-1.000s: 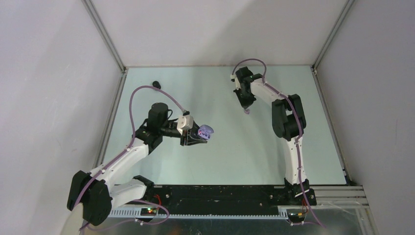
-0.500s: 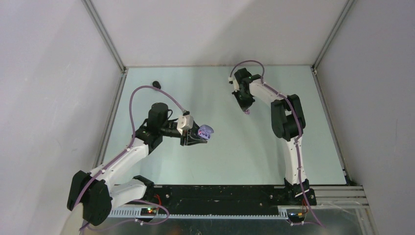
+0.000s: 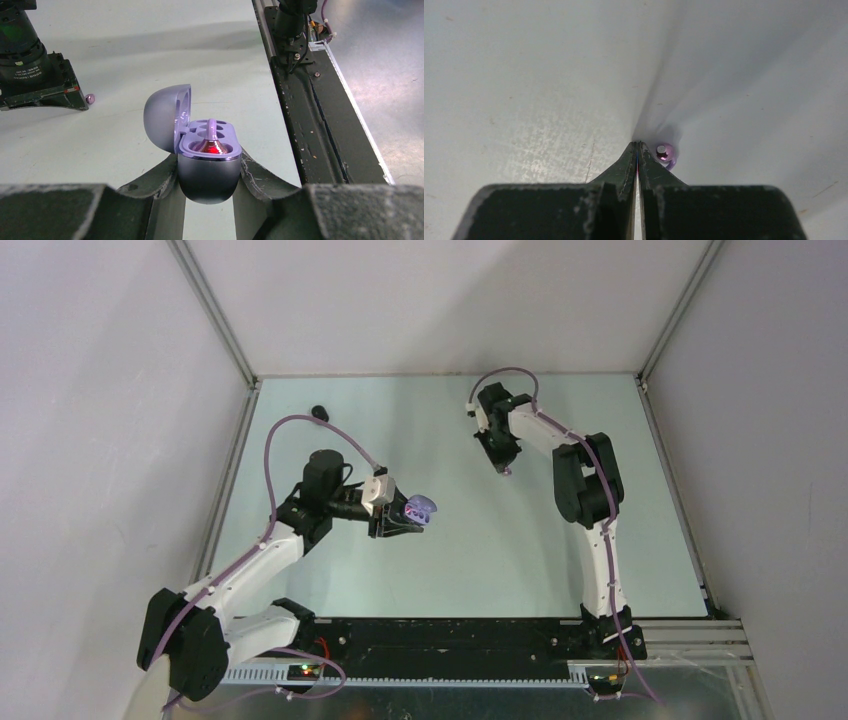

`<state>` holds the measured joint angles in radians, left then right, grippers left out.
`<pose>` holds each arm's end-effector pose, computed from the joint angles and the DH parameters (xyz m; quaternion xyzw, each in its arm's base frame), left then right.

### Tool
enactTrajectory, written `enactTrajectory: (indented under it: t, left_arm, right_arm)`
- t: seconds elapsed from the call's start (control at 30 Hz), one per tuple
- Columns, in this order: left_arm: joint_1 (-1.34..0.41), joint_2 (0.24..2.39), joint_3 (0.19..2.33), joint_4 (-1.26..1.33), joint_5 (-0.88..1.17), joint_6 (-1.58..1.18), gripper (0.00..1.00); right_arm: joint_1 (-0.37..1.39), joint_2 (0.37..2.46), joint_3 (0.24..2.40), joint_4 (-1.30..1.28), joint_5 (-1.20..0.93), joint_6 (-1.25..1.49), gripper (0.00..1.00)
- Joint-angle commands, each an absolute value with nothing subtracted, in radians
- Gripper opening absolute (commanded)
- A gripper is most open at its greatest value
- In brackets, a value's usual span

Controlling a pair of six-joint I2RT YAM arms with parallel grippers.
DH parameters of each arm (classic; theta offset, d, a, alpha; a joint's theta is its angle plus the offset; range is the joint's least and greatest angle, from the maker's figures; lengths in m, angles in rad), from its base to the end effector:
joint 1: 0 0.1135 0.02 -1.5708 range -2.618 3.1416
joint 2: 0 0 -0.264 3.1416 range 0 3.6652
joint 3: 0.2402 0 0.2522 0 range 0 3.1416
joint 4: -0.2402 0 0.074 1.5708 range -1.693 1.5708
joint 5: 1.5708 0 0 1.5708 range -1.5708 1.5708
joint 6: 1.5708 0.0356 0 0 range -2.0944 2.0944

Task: Insert the wireless bluetooth earbuds into the charging case
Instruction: Adjust the earbud at the center of the board.

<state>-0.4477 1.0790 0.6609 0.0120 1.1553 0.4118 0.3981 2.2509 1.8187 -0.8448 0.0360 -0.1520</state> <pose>0.1885 -0.1266 0.2667 0.5645 0.5109 -0.4643 0.4525 0.4294 0.1792 0.1658 -0.2661 0.9526 0.0003 0.1474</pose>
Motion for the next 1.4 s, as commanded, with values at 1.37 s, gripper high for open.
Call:
enactTrajectory:
  t: [1.37]
  left_arm:
    - [-0.461, 1.092, 0.678, 0.018, 1.163, 0.439, 0.0]
  right_arm:
    - [0.043, 2.227, 1.69, -0.793, -0.609, 0.186, 0.25]
